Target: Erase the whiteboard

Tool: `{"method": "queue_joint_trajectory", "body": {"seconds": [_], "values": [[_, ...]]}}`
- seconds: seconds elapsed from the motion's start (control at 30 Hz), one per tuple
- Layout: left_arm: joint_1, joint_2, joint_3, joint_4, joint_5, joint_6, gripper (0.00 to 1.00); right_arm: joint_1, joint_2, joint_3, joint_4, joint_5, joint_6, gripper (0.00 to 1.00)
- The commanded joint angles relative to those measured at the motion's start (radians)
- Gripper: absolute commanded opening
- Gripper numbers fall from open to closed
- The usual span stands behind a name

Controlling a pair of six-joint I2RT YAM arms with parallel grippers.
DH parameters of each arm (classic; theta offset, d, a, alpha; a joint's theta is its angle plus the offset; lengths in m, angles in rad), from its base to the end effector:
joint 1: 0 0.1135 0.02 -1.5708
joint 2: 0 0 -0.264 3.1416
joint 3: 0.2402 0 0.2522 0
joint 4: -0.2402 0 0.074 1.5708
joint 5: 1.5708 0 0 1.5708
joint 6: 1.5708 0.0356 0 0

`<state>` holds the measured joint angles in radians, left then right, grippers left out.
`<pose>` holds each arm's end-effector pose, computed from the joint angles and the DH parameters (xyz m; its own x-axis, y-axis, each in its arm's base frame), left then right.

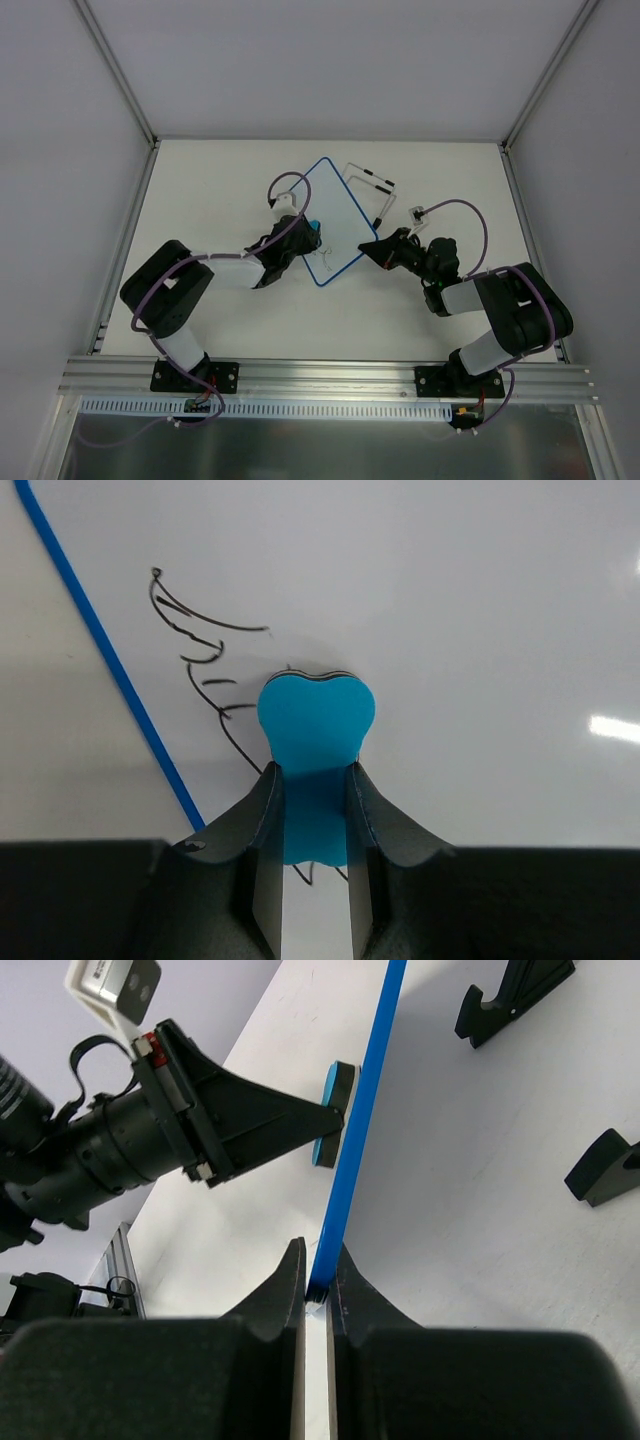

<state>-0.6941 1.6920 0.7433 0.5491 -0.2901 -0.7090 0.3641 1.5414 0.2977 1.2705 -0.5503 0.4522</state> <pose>0.2702 -0.2116 0.1694 -0.4942 -0.4004 -0.7717 0.1168 0.8490 -0.5153 0.2289 0.1072 0.1675 -0.3235 0.2753 -0.9053 -0.7233 0.5448 0.4242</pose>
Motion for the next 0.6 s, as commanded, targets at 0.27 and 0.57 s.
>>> {"method": "queue_joint_trajectory", "body": {"seconds": [0.27,0.57], "values": [[-0.318,-0.026,0.011,-0.244,0.069,-0.145,0.0,0.05,0.008,0.021,0.234,-0.188,-0.076,0.0],[-0.197,0.055,-0.028,-0.238,0.04,-0.241,0.0,0.05,0.002,0.008,0.239,-0.192,-0.076,0.0]]}}
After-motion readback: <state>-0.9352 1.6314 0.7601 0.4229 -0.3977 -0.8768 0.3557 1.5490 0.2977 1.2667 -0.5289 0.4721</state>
